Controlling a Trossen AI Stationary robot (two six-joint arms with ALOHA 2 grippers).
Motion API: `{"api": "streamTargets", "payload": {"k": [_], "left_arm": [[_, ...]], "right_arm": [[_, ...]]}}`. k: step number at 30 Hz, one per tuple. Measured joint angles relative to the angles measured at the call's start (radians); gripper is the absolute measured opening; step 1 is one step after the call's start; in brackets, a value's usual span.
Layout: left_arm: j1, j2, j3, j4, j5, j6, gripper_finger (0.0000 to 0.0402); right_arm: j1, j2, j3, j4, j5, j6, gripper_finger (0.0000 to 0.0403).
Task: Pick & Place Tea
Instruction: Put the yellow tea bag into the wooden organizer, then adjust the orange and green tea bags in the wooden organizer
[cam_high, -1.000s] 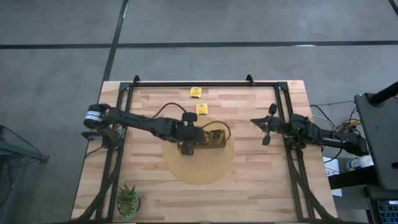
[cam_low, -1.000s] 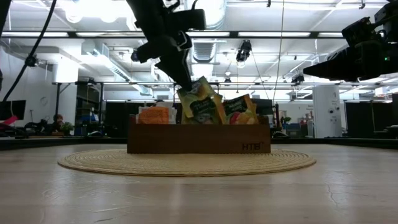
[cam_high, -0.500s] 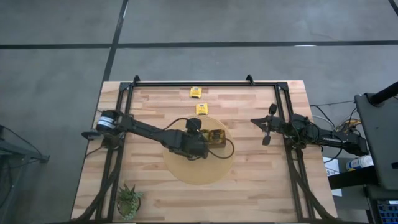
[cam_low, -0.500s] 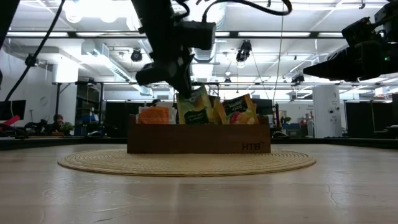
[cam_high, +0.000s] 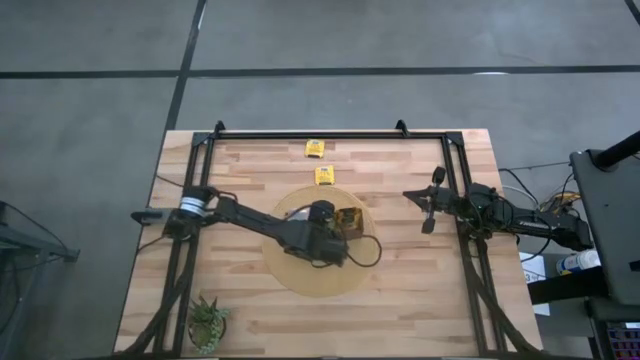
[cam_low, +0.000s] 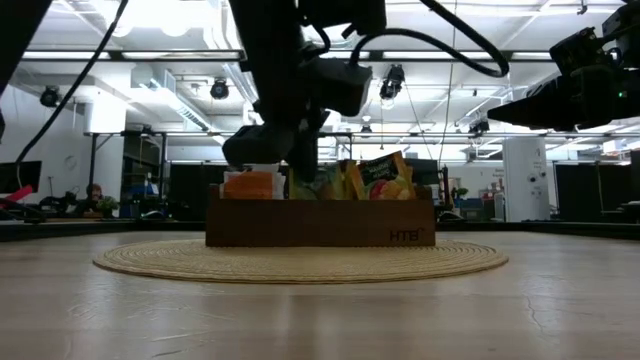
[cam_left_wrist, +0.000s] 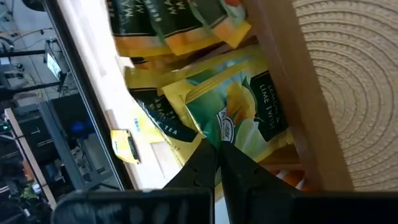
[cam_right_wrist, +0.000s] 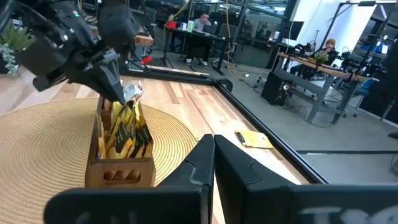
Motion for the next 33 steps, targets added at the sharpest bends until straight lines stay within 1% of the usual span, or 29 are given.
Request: {"api": "streamTargets", "payload": {"k": [5, 9, 11, 14, 22, 25, 28, 30, 33], "left_arm": [[0.0, 0.024, 0.022, -0.016, -0.001, -0.006, 0.0009], [-0.001, 0.025, 0.027, -0.022, 0.0, 0.025, 0.001], [-0.001, 0.025, 0.032, -0.026, 0.0, 0.027, 0.0017], [-0.003, 0.025, 0.04, -0.035, 0.001, 0.026, 0.0045], [-0.009, 0.024, 0.086, -0.098, 0.007, 0.005, 0.0149], [-0.01, 0.024, 0.119, -0.117, -0.006, -0.007, 0.0173], [-0.011, 0.024, 0.155, -0.116, -0.006, -0.027, 0.0182], [-0.011, 0.023, 0.176, -0.111, 0.042, -0.035, 0.0183], [-0.011, 0.022, 0.192, -0.092, 0.208, -0.027, 0.0183]], "right_arm": [[0.0, 0.0, 0.0, 0.0, 0.0, 0.0, 0.0009], [0.0, 0.0, 0.0, 0.0, 0.0, 0.0, 0.0009], [0.0, 0.0, 0.0, 0.0, 0.0, 0.0, 0.0009], [0.0, 0.0, 0.0, 0.0, 0.0, 0.0, 0.0009], [0.0, 0.0, 0.0, 0.0, 0.0, 0.0, 0.0009], [0.0, 0.0, 0.0, 0.0, 0.0, 0.0, 0.0009], [0.0, 0.0, 0.0, 0.0, 0.0, 0.0, 0.0009], [0.0, 0.0, 0.0, 0.0, 0.0, 0.0, 0.0009], [0.0, 0.0, 0.0, 0.0, 0.0, 0.0, 0.0009]]}}
